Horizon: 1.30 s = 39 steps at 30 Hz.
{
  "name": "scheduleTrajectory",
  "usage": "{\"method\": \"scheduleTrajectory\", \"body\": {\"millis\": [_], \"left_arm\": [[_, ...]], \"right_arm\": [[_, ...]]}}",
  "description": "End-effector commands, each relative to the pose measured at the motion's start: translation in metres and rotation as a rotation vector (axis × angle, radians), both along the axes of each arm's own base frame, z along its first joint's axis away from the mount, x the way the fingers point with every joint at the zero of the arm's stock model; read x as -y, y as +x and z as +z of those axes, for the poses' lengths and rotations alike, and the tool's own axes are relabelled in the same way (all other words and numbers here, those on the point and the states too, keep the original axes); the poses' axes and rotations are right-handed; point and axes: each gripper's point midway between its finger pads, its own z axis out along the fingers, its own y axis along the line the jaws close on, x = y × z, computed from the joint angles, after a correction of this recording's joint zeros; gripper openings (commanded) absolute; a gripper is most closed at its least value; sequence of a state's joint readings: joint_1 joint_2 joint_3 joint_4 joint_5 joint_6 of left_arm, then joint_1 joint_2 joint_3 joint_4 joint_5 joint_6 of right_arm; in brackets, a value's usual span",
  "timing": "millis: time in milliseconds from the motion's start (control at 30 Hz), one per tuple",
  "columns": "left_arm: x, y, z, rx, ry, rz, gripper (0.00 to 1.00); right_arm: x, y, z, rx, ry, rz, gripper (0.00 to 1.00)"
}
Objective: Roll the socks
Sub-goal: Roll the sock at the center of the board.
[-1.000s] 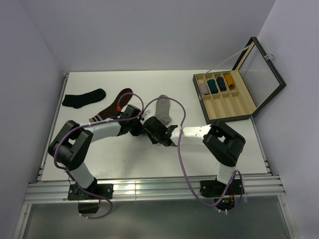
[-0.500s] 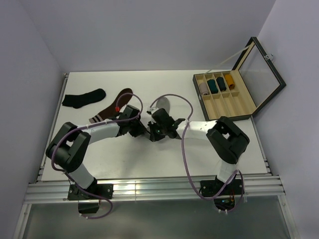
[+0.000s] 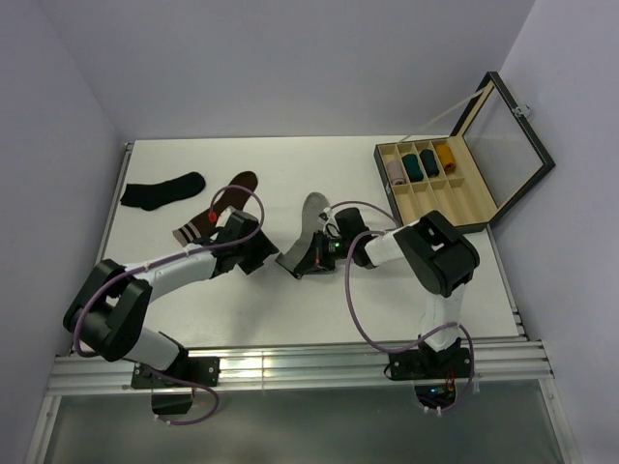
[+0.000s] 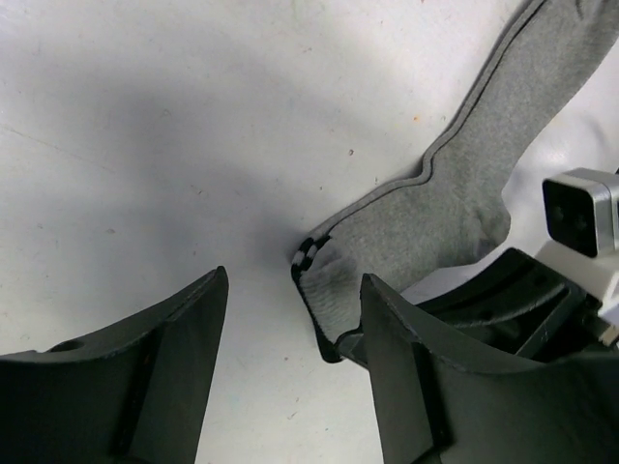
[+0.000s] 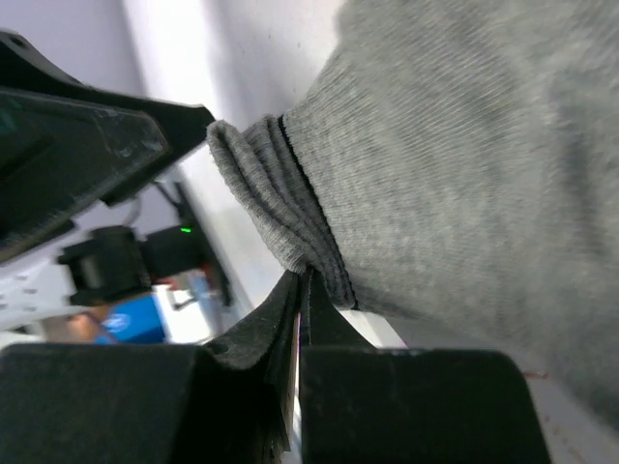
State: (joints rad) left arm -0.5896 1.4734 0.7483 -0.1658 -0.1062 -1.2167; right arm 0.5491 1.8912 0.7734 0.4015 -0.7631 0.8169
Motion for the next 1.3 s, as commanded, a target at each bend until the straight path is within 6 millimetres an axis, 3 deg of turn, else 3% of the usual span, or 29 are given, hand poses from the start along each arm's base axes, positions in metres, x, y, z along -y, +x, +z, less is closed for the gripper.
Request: {"method": "scheduleTrajectory", "body": {"millis": [0, 267, 733, 1067, 1267], "left_arm": [[0.004, 0.0, 0.004, 0.014, -0.039, 0.01, 0.62], [0.019, -0.01, -0.011, -0.02, -0.062, -0.029, 0.57], [0.026, -0.007, -0.023, -0.018, -0.067, -0.04, 0.54], [0.026, -0.011, -0.041, -0.082, -0.011, -0.057, 0.31], [0.03, -0.008, -0.038, -0.077, 0.047, -0.1, 0.16]], "right_arm": [[-0.002, -0.006, 0.001, -0.121, 0.086, -0.022, 0.0], [0.002, -0.002, -0.008, -0.177, 0.104, -0.061, 0.0], [0.005, -0.003, -0.018, -0.192, 0.087, -0.062, 0.0], [0.009, -0.001, -0.023, -0.166, 0.035, -0.067, 0.0], [0.01, 0.004, -0.017, -0.008, -0.067, -0.025, 0.01]]}}
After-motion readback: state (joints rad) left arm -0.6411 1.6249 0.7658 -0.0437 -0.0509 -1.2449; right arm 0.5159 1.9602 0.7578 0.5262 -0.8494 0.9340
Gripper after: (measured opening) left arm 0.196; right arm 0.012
